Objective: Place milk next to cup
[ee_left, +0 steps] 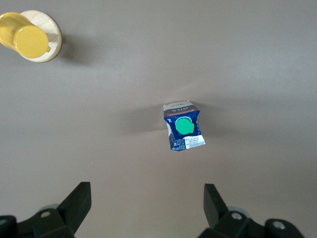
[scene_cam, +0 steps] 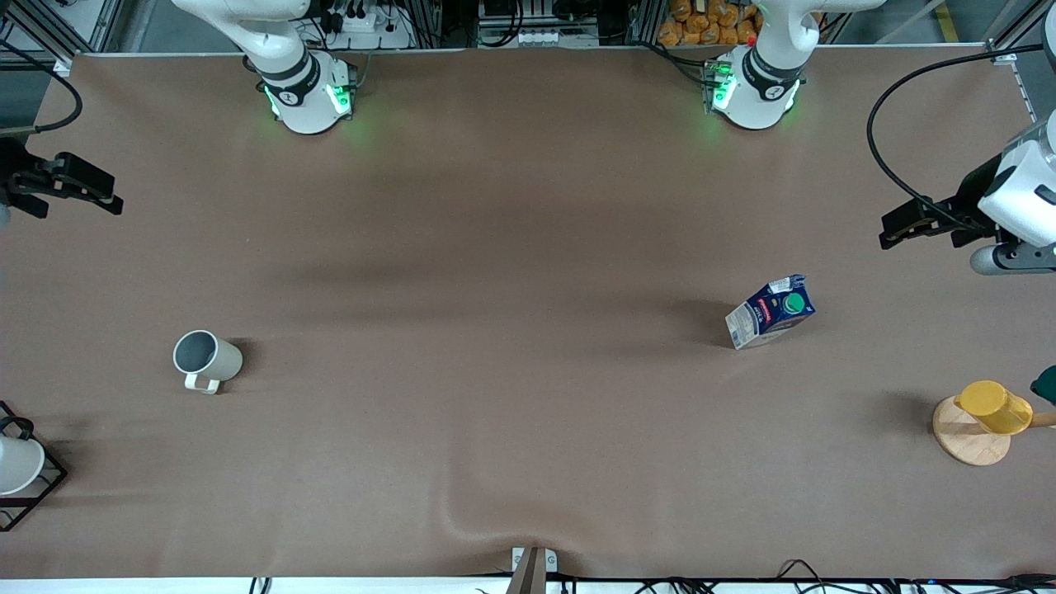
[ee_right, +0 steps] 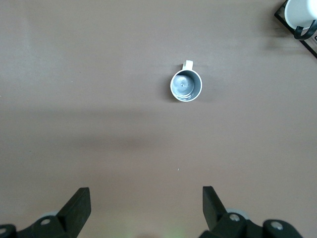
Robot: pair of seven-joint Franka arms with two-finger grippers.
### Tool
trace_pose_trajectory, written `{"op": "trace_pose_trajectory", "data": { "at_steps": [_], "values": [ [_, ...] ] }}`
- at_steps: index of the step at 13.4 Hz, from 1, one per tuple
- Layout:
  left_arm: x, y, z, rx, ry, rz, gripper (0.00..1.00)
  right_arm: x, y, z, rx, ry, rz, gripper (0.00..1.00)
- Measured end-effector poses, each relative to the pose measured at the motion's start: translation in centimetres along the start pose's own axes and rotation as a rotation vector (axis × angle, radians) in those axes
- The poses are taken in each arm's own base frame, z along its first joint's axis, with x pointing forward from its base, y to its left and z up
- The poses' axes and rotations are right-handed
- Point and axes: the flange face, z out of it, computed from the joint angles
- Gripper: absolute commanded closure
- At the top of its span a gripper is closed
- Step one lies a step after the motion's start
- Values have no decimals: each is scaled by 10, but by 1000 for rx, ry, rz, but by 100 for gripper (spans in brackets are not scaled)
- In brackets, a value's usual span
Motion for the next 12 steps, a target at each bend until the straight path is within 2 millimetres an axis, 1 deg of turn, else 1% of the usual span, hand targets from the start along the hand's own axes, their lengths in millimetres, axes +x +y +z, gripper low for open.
{"op": "trace_pose_trajectory", "data": {
  "at_steps": [7, 12],
  "values": [
    [0, 0, 0, 0, 0, 0, 0, 0, 0, 1, 0, -2, -2, 0],
    [0, 0, -1, 0, 1, 0, 0, 0, 4, 8, 2, -18, 5, 0]
  ]
}}
